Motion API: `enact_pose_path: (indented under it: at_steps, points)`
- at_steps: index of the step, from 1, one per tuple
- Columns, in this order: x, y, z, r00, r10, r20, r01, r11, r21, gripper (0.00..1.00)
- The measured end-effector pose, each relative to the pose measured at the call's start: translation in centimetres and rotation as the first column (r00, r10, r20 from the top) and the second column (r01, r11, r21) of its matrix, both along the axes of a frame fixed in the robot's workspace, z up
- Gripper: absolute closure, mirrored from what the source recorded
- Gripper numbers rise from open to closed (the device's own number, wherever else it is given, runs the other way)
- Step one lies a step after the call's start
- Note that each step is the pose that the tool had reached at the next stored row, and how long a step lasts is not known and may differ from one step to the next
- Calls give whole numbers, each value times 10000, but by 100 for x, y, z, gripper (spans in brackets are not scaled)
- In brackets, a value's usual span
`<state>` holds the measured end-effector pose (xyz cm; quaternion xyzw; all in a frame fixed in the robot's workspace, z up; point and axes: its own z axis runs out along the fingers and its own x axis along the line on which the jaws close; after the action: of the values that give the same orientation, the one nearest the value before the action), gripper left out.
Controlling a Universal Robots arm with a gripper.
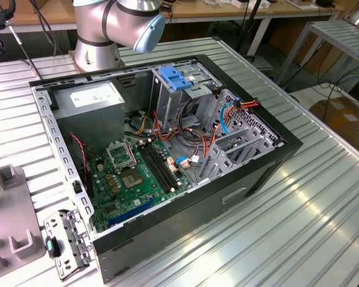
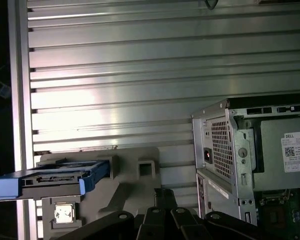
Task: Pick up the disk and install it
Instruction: 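Reach for the disk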
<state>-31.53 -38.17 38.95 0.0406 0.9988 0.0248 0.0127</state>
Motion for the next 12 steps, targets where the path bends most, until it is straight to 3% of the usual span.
enact_pose_path:
  at_steps: [7,11,12]
  points:
    - [-2,0,0,10000,0,0,0,10000,0,89]
    - [-153,0,-1,10000,-1,-1,1,10000,0,89]
    - [-226,0,-3,10000,0,-3,0,10000,0,89]
